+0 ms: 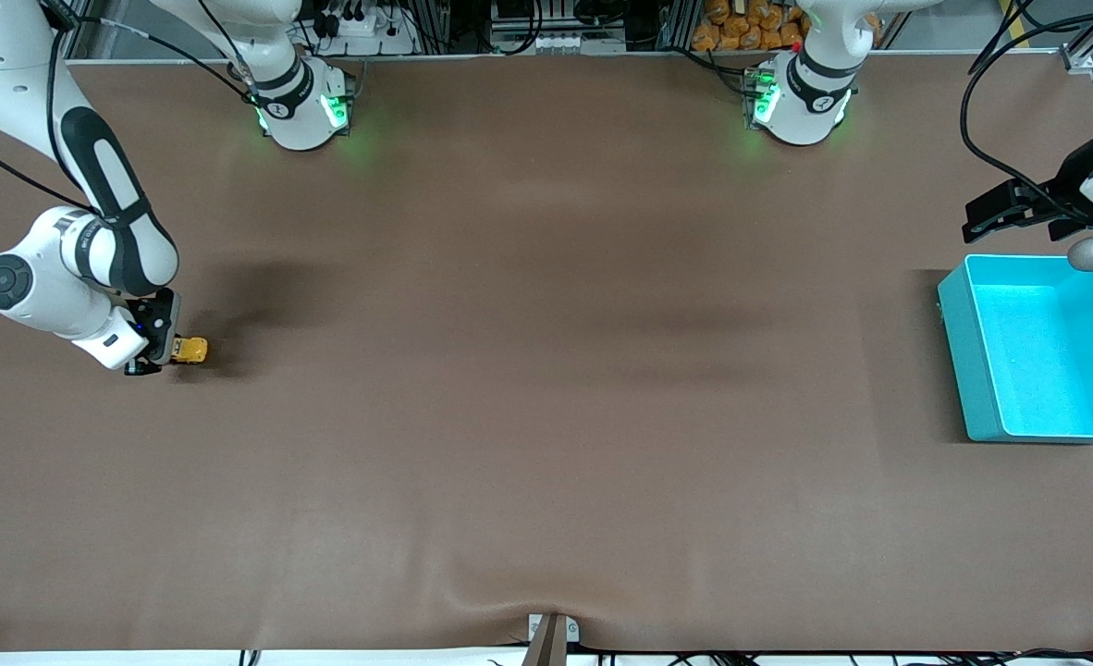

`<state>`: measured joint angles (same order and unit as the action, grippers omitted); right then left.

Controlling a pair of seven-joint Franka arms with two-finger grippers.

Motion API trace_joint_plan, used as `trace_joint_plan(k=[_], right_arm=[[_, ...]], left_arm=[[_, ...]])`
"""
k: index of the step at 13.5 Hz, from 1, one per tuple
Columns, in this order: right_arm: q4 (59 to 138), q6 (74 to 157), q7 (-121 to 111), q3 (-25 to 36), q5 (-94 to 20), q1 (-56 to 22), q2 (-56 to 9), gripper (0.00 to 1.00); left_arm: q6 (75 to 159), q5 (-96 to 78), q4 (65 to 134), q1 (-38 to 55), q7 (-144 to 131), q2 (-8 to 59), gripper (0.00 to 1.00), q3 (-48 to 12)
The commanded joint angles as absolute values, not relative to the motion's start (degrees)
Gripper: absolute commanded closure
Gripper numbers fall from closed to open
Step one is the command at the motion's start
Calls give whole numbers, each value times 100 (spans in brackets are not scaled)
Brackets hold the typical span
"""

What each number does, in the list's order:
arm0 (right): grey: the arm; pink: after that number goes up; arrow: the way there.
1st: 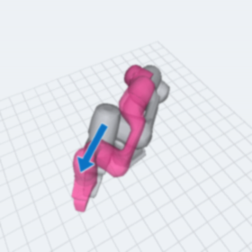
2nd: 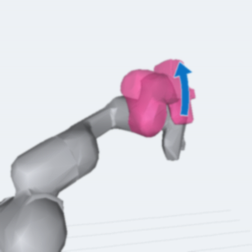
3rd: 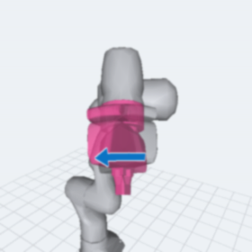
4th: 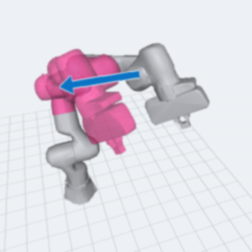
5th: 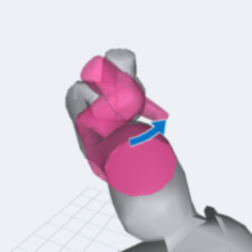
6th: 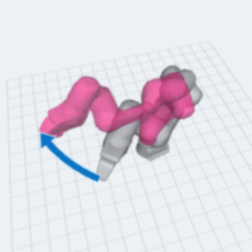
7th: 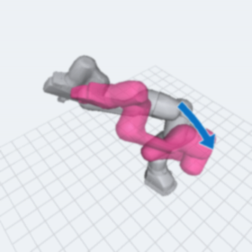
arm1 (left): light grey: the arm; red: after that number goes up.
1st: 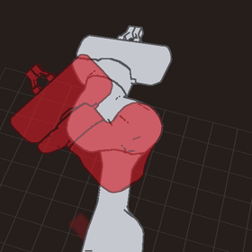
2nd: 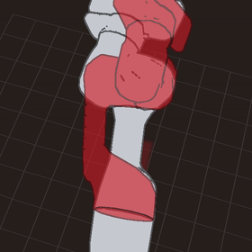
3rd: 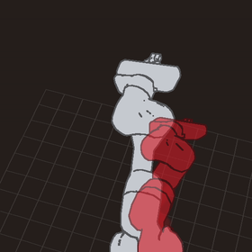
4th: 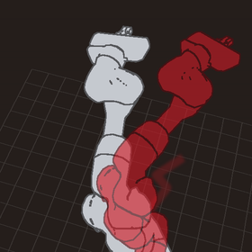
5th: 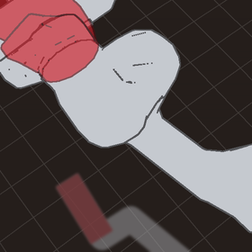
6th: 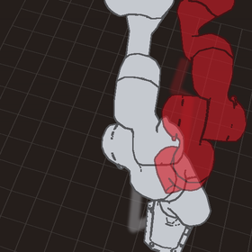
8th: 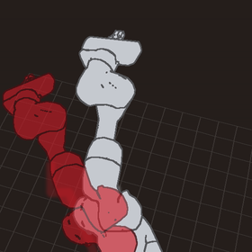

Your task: Wind and store yellow beetle car

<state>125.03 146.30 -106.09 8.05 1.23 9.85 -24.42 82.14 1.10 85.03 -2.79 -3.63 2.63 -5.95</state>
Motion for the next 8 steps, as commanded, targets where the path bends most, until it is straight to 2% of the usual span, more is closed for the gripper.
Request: trace_joint_plan(k=[1, 4, 5, 6, 7, 8], right_arm=[[12366, 14643, -10784, 747, 185, 1178, -2725, 80], [12366, 14643, -10784, 747, 185, 1186, -2716, 79], [12358, 14643, -10775, 747, 185, 1187, -2725, 70], [12349, 14643, -10758, 738, 176, 1187, -2716, 43], [12314, 14616, -10740, 738, 158, 1204, -2716, 3], [12192, 14416, -10740, 738, 150, 1213, -2716, 0]], left_arm=[[8209, 229, 8543, -290, -396, 167, 0, -615], [8209, 220, 8552, -273, -387, 167, 0, -615], [8209, 185, 8552, -264, -387, 167, 0, -615], [8209, 176, 8560, -264, -395, 167, 0, -615], [8200, 176, 8578, -264, -396, 167, 0, -615], [8200, 176, 8596, -255, -404, 167, 0, -615]])
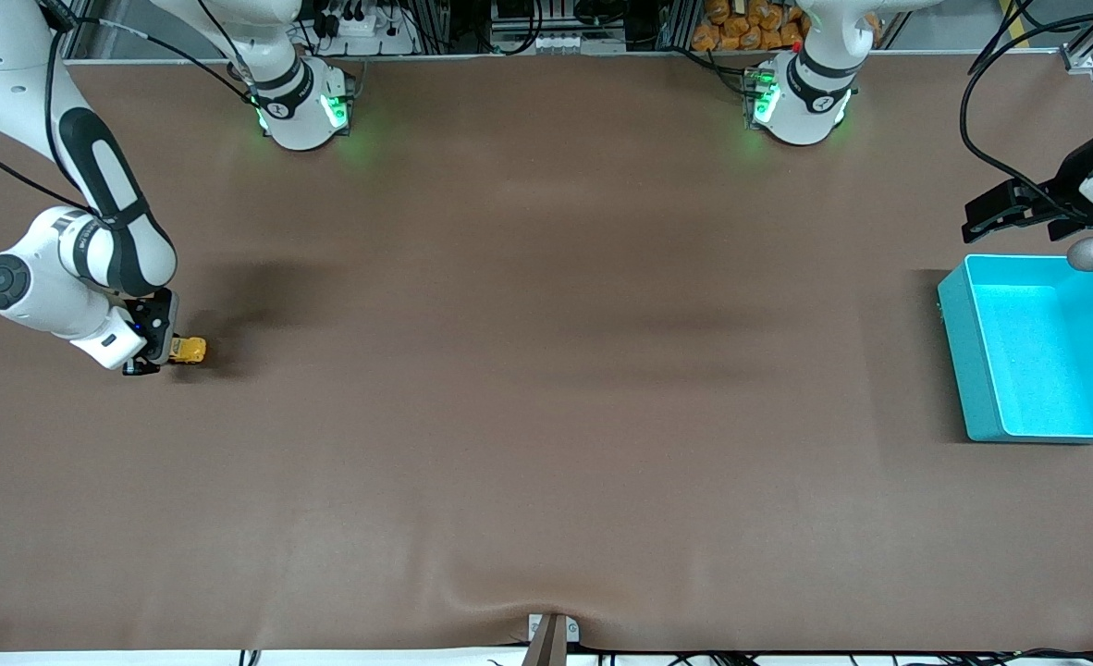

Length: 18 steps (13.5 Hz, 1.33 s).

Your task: Wind and store yellow beetle car

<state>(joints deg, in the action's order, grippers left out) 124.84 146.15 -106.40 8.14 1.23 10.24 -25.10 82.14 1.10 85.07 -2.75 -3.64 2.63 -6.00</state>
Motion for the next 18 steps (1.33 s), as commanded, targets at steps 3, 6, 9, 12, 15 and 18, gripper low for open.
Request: trace_joint_plan(k=[3, 6, 9, 12, 15, 18], right_arm=[[11472, 13293, -10723, 729, 132, 1257, -2716, 0], [11110, 12710, -10749, 738, -77, 1327, -2716, 0], [10882, 12420, -10740, 738, -193, 1397, -2707, 0], [10600, 11989, -10740, 738, -351, 1503, -2707, 0], [10556, 11936, -10732, 738, -360, 1617, -2707, 0], [10556, 11936, -10740, 729, -360, 1661, -2698, 0]], left_arm=[[8200, 176, 8604, -255, -404, 158, 0, -615], [8209, 167, 8613, -255, -404, 167, 0, -615], [8218, 158, 8631, -246, -404, 176, 0, -615], [8209, 158, 8684, -246, -396, 167, 0, -624], [8218, 141, 8684, -255, -378, 167, 0, -624], [8218, 149, 8736, -255, -369, 158, 0, -615]])
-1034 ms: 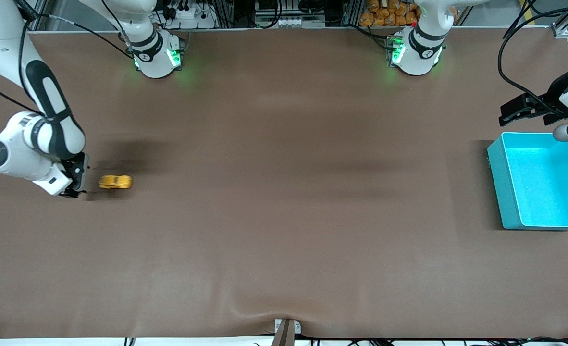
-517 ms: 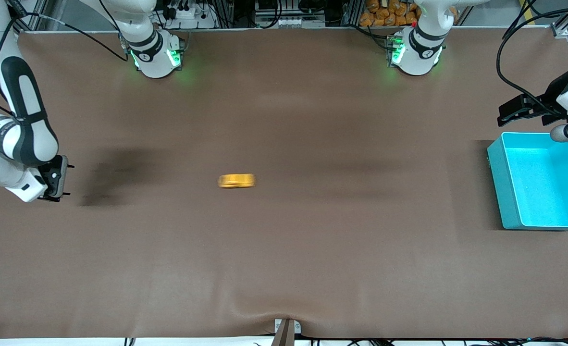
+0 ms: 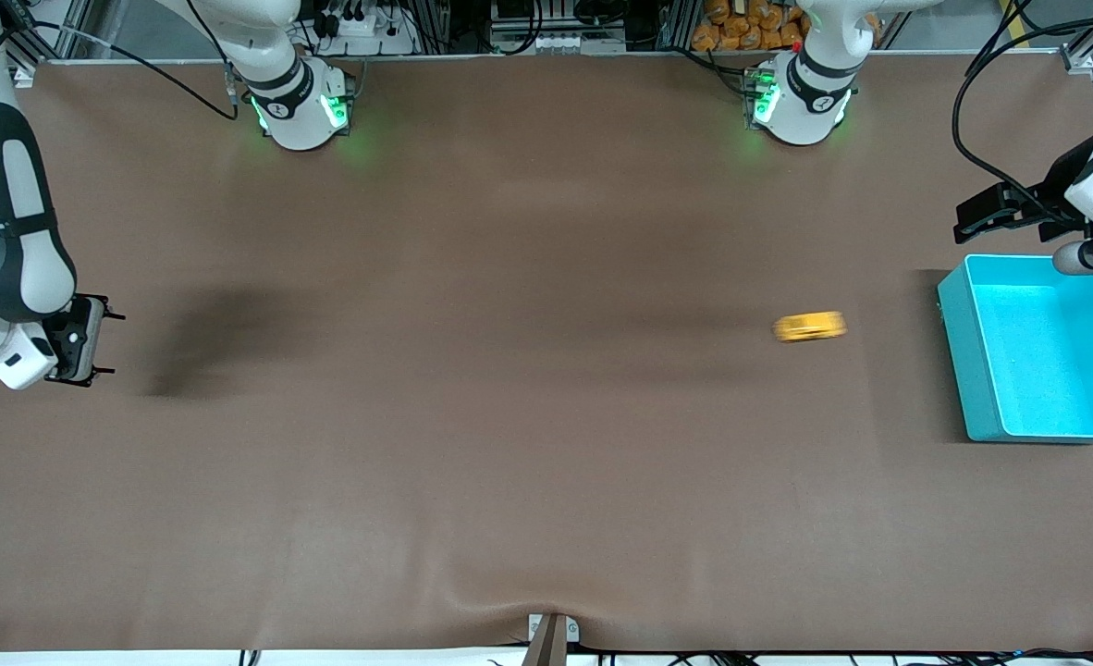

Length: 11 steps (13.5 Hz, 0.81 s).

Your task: Wind and store yellow beetle car

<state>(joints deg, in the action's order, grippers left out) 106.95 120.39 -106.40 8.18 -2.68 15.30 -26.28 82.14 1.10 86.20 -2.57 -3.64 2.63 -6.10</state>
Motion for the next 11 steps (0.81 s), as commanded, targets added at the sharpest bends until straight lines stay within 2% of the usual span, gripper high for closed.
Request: trace_joint_plan(k=[1, 4, 7, 11], right_arm=[[10556, 11936, -10740, 729, -360, 1670, -2698, 0], [10538, 11927, -10758, 729, -518, 1661, -2690, 0], [10179, 11533, -10662, 730, -606, 1617, -2690, 0], [9197, 10497, -9488, 721, -1028, 1311, -2628, 0]], left_arm=[[8209, 184, 8754, -246, -404, 158, 0, -624], [8218, 220, 8833, -229, -422, 176, 0, -624], [8261, 255, 9060, -255, -779, 193, 0, -615], [9234, 272, 10201, -281, -2870, 141, 0, -615]])
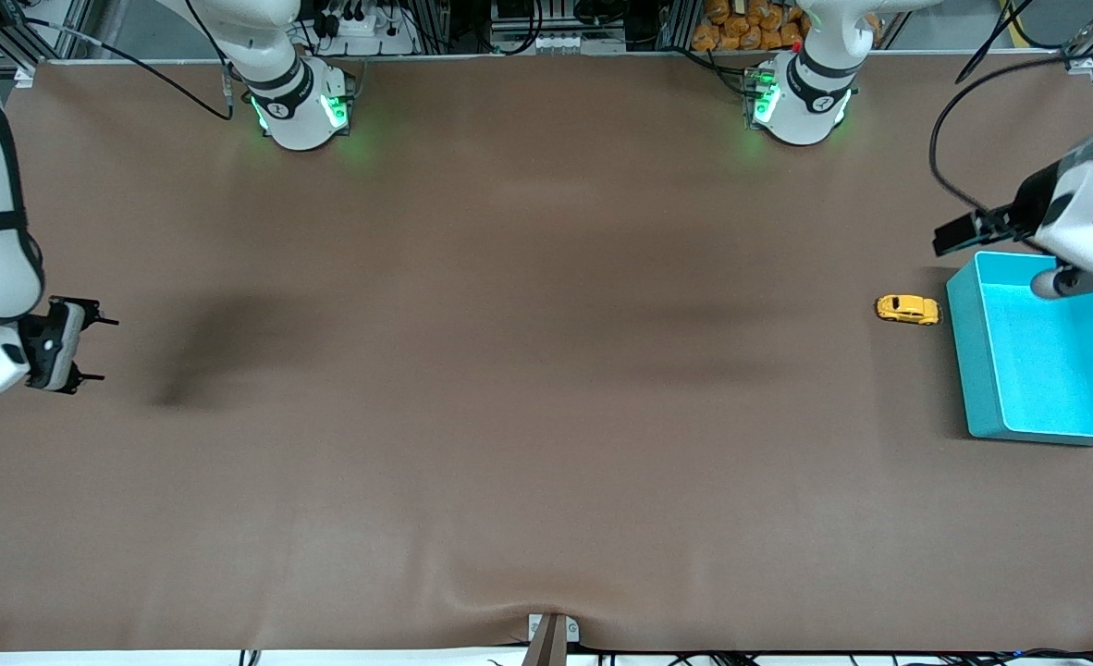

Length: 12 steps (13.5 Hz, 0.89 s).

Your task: Wind and store yellow beetle car

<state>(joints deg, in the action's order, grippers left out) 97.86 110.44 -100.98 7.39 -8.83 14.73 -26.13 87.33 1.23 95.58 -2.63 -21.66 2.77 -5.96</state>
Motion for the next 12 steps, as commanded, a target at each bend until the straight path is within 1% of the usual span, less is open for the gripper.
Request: trace_joint_plan(k=[1, 3, 6, 9, 12], right_arm=[[8889, 10198, -8996, 712, -1037, 1188, -2611, 0], [8570, 9889, -8195, 721, -1308, 977, -2453, 0], [8447, 9844, -7009, 712, -1371, 617, -2102, 0], [8420, 9765, -5980, 712, -1371, 300, -1777, 0], [8429, 9678, -4811, 729, -1345, -17, -1302, 0]], left_arm=[[9472, 307, 10491, -316, -3152, 141, 0, -615], [9991, 684, 11097, -308, -3732, 141, 0, -615], [10843, 756, 11802, -351, -4550, 237, 0, -615], [11232, 756, 11979, -825, -5114, 570, 0, -615], [11714, 756, 12128, -1370, -5580, 799, 0, -615]])
